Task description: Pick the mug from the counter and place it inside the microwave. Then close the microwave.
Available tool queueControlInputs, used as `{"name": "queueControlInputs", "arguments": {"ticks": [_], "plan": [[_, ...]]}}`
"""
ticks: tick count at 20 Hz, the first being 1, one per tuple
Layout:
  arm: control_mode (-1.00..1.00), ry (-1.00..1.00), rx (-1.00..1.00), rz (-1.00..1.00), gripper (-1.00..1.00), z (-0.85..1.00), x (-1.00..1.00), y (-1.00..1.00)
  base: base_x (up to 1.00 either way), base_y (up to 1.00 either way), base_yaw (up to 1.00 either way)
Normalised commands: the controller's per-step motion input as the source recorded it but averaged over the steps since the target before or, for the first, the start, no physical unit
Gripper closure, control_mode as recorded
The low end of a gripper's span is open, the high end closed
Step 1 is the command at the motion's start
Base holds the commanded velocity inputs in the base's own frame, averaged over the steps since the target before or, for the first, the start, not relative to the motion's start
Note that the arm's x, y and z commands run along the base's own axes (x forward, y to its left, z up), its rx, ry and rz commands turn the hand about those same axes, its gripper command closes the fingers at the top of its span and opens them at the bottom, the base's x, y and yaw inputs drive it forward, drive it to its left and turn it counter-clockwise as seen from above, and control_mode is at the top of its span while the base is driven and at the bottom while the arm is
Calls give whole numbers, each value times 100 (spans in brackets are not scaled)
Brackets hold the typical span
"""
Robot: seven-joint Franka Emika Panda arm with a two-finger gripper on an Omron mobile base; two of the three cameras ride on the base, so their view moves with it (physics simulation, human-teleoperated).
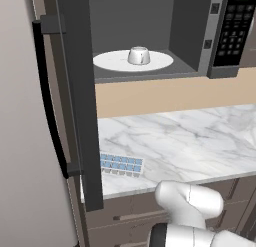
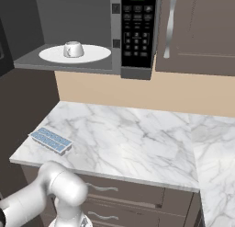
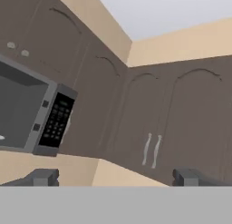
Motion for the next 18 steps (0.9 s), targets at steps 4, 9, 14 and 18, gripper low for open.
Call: {"name": "queueControlInputs", "arguments": {"ticks": [4, 9, 14, 18], "plan": [[-100, 0, -1, -15, -100, 7, 0, 11, 0, 0, 0], [-100, 0, 0, -1, -100, -4, -8, 7, 0, 0, 0], [-100, 0, 0, 0, -100, -13, -3, 16, 0, 0, 0], [-100, 0, 0, 0, -100, -6, 0, 27, 0, 0, 0]]}}
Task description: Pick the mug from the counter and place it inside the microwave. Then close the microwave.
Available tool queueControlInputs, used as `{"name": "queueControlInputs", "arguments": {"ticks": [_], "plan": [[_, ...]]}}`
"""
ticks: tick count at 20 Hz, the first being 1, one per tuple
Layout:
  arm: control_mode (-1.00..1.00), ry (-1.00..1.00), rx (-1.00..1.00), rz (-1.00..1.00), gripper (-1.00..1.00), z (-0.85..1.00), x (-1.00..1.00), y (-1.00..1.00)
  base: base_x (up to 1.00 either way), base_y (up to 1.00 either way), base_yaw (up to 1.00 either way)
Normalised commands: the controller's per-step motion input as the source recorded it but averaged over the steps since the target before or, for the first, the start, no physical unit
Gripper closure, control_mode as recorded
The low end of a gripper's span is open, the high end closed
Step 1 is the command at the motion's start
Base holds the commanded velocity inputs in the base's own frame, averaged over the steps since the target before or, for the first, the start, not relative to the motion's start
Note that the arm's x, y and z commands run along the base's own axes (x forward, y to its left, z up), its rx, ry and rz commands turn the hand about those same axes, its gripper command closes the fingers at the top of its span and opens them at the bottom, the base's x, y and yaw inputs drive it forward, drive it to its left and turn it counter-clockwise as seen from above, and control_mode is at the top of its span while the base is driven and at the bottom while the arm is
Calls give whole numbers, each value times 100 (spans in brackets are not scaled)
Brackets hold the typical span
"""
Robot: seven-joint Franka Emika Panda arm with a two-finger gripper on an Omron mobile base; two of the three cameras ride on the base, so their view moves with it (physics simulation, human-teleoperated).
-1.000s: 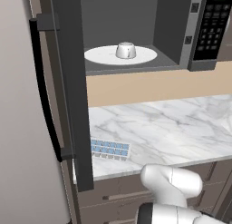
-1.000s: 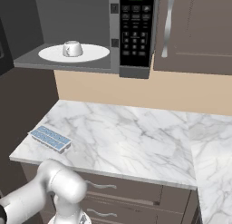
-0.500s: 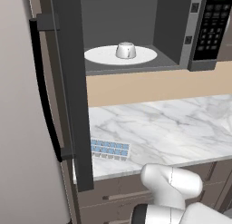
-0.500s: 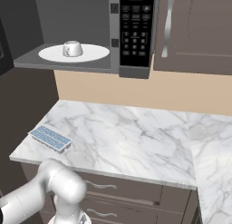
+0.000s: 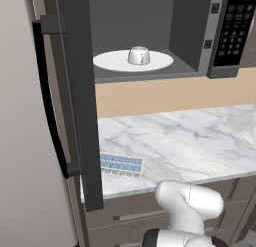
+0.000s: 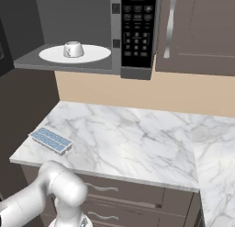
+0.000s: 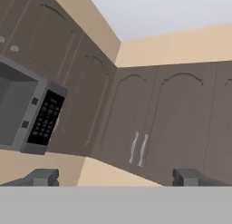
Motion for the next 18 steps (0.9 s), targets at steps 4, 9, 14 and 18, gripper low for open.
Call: {"name": "queueControlInputs", "arguments": {"ticks": [4, 9, 14, 18], "plan": [[-100, 0, -1, 0, -100, 0, 3, 42, 0, 0, 0], [-100, 0, -3, 0, -100, 0, 10, 45, 0, 0, 0], [-100, 0, -4, 0, -100, -9, 16, 42, 0, 0, 0], [-100, 0, -5, -3, -100, -9, 34, 29, 0, 0, 0]]}}
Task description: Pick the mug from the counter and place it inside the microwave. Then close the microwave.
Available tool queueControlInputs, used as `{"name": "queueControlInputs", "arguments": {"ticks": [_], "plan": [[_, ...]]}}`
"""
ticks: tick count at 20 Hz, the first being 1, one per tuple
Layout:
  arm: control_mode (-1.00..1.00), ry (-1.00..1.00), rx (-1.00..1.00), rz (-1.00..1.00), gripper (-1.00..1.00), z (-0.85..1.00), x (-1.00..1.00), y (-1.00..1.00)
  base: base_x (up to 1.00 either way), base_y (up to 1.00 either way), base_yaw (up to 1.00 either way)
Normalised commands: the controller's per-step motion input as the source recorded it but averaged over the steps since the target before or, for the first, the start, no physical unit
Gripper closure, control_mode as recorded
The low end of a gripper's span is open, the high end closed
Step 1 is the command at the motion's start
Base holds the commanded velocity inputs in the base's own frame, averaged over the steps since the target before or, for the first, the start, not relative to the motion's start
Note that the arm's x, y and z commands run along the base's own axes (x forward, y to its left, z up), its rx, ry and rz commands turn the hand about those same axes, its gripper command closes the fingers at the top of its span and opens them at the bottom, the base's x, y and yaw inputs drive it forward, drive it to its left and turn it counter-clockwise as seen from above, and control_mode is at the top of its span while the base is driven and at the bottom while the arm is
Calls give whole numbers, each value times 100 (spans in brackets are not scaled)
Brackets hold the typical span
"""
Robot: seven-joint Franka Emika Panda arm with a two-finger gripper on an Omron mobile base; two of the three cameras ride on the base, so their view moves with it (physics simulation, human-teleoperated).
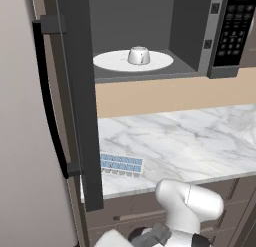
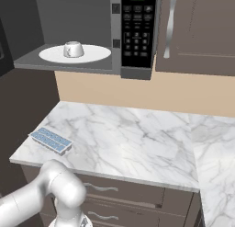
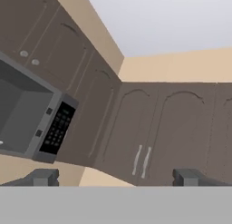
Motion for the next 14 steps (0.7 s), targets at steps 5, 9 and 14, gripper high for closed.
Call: {"name": "queueControlInputs", "arguments": {"ticks": [5, 9, 14], "plan": [[-100, 0, -6, -7, -100, 0, 29, 20, 0, 0, 0], [-100, 0, -4, -7, -100, 0, 25, 25, 0, 0, 0], [-100, 0, -5, -8, -100, -1, 16, 28, 0, 0, 0]]}}
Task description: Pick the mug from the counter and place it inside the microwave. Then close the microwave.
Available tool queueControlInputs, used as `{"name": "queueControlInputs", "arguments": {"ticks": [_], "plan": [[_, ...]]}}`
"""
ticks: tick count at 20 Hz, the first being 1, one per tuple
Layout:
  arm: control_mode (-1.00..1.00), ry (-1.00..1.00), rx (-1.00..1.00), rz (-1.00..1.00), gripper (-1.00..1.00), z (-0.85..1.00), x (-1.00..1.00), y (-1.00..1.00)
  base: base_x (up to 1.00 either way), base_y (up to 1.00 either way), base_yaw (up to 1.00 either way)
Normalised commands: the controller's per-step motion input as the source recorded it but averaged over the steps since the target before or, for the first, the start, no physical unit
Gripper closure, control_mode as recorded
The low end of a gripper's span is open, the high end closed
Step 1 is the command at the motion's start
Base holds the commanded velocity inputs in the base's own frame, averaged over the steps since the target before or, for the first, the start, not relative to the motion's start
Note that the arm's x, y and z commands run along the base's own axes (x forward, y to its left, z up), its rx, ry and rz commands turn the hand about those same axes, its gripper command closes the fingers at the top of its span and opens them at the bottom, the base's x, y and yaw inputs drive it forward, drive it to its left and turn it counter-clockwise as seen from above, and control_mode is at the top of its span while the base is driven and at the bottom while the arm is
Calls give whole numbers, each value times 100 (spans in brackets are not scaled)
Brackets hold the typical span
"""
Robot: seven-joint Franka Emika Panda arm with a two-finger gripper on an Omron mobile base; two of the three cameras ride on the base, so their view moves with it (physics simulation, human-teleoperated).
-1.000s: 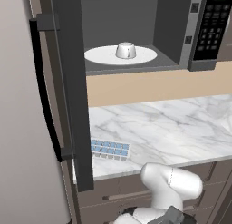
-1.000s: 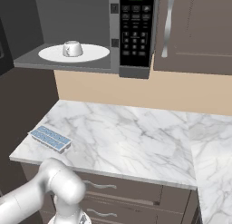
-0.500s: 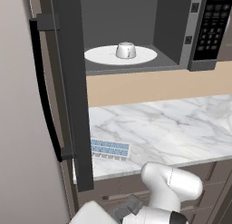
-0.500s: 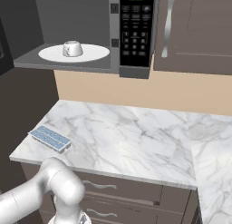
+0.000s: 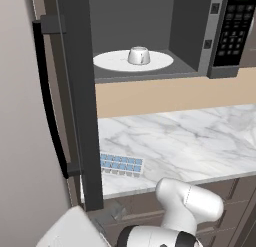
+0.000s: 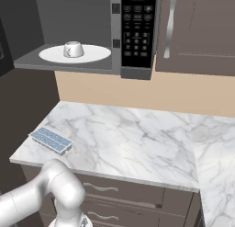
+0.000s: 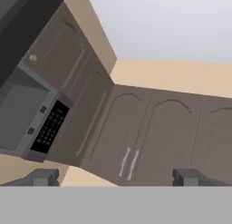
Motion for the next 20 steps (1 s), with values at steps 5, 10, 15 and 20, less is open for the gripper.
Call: {"name": "queueControlInputs", "arguments": {"ticks": [5, 10, 15, 20], "plan": [[-100, 0, -4, -10, -100, -8, 15, 20, 0, 0, 0], [-100, 0, -3, -10, -100, -20, 20, 12, 0, 0, 0], [-100, 0, -3, -10, -100, -15, 16, 11, 0, 0, 0], [-100, 0, -1, -6, -100, -1, 14, 15, 0, 0, 0]]}}
